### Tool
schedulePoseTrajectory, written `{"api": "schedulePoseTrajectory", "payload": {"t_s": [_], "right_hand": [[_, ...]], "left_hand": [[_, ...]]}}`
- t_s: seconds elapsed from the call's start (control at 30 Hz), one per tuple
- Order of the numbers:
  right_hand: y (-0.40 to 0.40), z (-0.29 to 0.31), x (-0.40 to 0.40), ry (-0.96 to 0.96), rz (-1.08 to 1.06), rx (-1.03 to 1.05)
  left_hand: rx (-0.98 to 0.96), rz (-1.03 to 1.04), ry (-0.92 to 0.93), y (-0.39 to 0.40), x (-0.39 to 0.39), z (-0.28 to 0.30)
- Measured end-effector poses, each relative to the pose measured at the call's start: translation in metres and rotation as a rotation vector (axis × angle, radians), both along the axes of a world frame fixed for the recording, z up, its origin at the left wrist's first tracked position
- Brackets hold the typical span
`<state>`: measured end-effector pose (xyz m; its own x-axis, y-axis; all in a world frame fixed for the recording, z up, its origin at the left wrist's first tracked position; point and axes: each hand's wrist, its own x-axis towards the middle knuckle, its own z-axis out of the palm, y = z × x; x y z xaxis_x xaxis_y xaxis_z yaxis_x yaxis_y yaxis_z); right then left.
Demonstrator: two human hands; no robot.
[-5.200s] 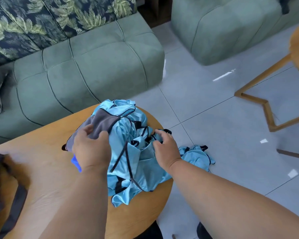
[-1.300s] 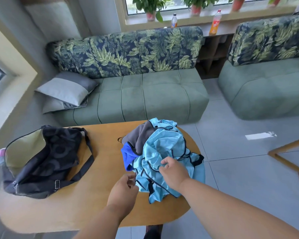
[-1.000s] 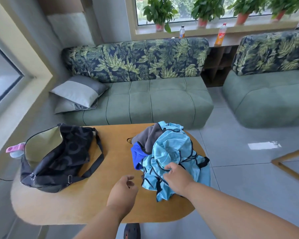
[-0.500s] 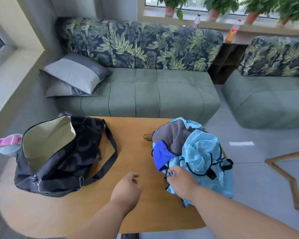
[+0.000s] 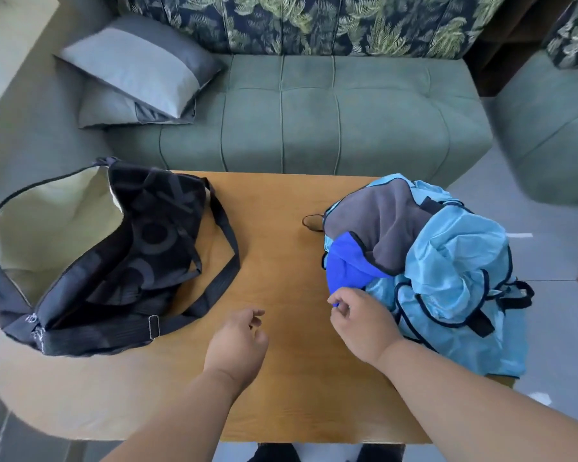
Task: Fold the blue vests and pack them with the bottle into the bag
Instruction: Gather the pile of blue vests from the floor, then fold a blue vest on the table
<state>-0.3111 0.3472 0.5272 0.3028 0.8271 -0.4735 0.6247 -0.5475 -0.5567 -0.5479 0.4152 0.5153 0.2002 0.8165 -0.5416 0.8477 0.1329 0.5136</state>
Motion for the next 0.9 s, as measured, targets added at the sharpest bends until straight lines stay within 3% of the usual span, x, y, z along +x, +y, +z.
{"api": "schedulePoseTrajectory", "payload": {"t_s": [0.2,0.43,0.7,0.9], "right_hand": [[0.0,-0.067,-0.002,-0.041,0.159,0.079],[-0.015,-0.116,-0.006,-0.276,0.223,0.427],[-0.017,-0.125,-0.003,-0.302,0.244,0.524],[-0.01,-0.129,-0.003,-0.307,0.231,0.529]], "left_hand": [[0.107,0.022,-0.022,0.015,0.023,-0.053],[0.419,-0.165,-0.018,0.024,0.033,-0.092],[0.428,-0.205,0.121,0.042,0.04,-0.082],[0.479,-0.217,0.121,0.041,0.042,-0.086]]}}
